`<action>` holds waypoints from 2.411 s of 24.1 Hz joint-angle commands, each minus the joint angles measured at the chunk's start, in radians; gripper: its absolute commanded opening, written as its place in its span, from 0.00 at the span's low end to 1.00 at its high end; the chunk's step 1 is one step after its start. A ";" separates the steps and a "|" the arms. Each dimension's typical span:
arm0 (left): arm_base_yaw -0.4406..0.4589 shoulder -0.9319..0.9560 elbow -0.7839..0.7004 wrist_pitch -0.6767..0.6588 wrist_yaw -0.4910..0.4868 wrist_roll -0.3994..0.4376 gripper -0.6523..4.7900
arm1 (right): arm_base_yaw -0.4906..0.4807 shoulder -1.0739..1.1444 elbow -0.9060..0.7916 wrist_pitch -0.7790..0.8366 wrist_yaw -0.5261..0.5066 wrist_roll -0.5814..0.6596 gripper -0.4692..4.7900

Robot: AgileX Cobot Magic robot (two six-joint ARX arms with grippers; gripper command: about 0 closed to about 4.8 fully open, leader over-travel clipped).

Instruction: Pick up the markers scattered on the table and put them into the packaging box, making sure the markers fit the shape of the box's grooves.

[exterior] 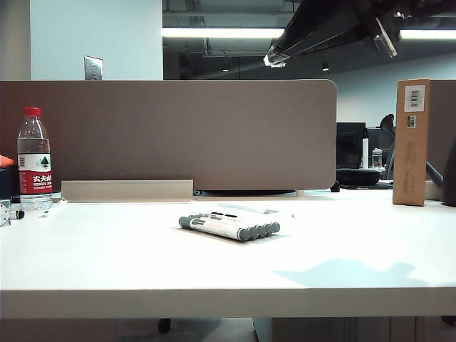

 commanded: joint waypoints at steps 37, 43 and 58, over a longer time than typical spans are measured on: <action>0.000 0.000 0.005 0.003 0.005 0.008 0.13 | -0.642 -0.991 -0.679 0.185 0.115 -0.132 0.08; 0.000 0.000 0.004 0.003 0.005 0.008 0.13 | -0.678 -0.991 -0.680 0.146 0.114 -0.135 0.08; 0.000 0.000 0.004 0.003 0.005 0.008 0.13 | -0.677 -0.991 -0.680 0.130 0.262 -0.102 0.08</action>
